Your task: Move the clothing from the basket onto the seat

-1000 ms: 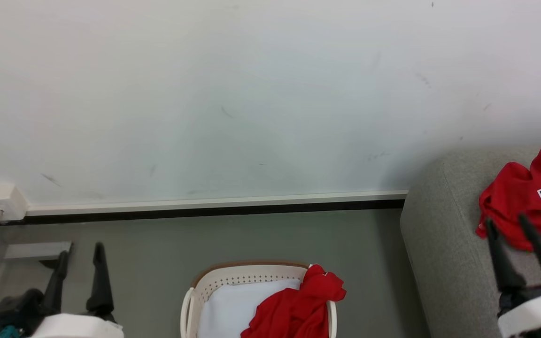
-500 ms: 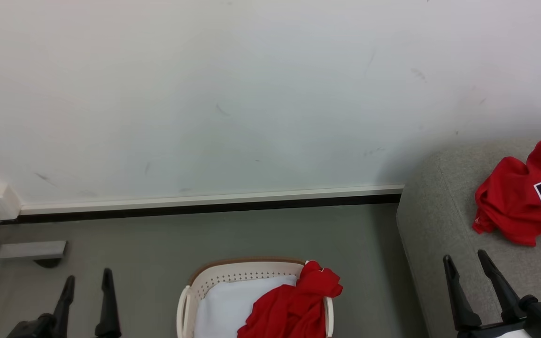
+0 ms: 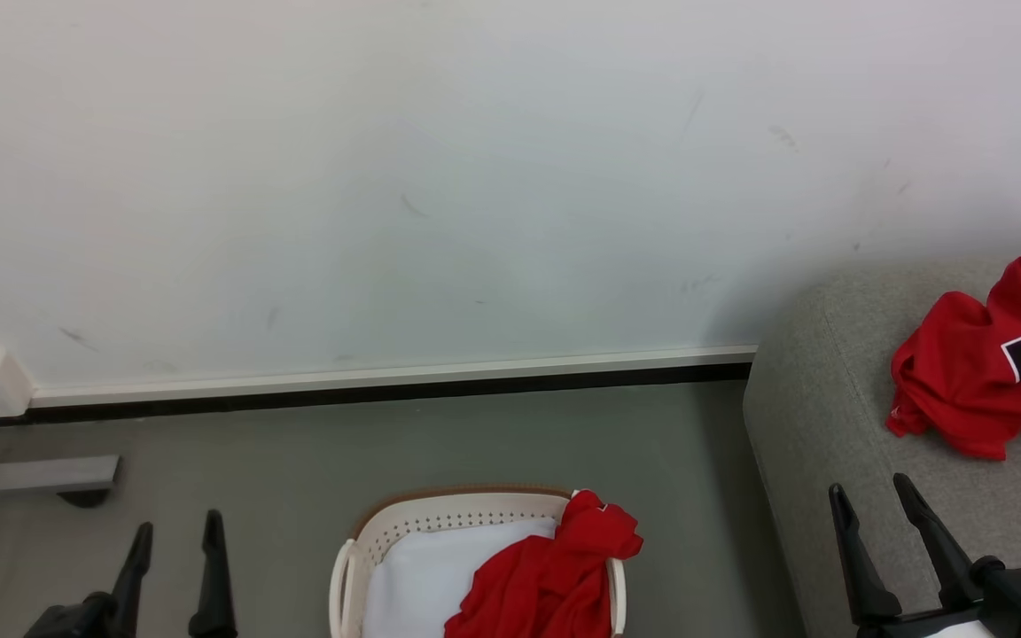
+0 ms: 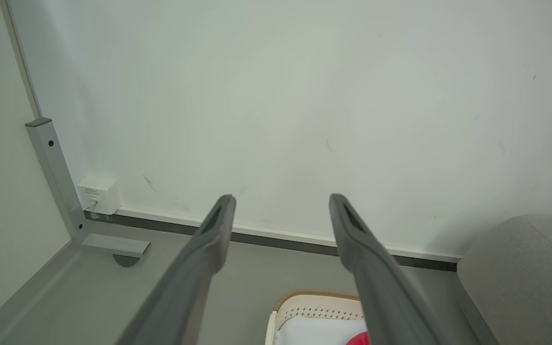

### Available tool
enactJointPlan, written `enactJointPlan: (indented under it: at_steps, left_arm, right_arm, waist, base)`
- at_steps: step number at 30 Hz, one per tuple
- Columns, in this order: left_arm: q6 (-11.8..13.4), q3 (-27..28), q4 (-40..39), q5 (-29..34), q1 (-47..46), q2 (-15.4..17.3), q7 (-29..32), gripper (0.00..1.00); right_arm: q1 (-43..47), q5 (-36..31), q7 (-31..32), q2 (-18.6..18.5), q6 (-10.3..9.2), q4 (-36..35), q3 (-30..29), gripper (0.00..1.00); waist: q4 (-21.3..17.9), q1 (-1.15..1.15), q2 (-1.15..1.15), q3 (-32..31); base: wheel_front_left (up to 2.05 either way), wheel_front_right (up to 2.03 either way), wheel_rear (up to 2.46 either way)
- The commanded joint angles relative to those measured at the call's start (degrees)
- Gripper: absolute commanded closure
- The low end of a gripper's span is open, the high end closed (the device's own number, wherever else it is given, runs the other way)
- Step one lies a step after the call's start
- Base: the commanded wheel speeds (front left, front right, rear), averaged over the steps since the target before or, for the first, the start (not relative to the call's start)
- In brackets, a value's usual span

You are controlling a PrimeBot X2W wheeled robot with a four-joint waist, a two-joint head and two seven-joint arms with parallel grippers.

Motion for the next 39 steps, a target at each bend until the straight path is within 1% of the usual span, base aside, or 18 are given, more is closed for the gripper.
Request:
enactJointPlan:
  at_steps: [1, 15, 26, 31, 39]
  left_arm:
    - [-0.2, 0.2, 0.2, 0.9, -0.5, -0.1, 0.0, 0.00]
    - [-1.2, 1.0, 0.7, 1.5, -1.1, -0.5, 0.0, 0.00]
    - [-1.4, 1.2, 0.9, 1.5, -1.5, -0.6, 0.0, 0.00]
    - [-1.6, 0.3, 0.9, 1.2, -2.7, -0.6, 0.0, 0.00]
    - [-1.7, -1.0, 0.3, 0.7, -7.2, -0.1, 0.0, 0.00]
  right_arm:
    - [-0.5, 0.3, -0.2, -0.2, -0.13, 0.2, 0.1, 0.00]
    - [-0.8, 1.6, -0.2, -0.4, -0.13, 0.1, 0.8, 0.00]
    - [-1.5, 1.8, -0.2, -0.3, -0.13, -0.2, 1.3, 0.00]
    - [-3.5, 1.8, -0.2, 0.0, -0.13, -0.8, 1.9, 0.00]
    - [-9.3, 0.7, -0.1, 0.7, -0.13, -2.5, 2.8, 0.00]
  waist:
    - [0.0, 0.00, 0.00, 0.0]
    - [-0.2, 0.00, 0.00, 0.4]
    - [-1.1, 0.00, 0.00, 1.0]
    - [-2.7, 0.00, 0.00, 3.1]
    - [-6.4, 0.00, 0.00, 10.8]
  base:
    - [0.00, 0.00, 0.00]
    - [0.00, 0.00, 0.00]
    - [0.00, 0.00, 0.00]
    - [0.00, 0.00, 0.00]
    - [0.00, 0.00, 0.00]
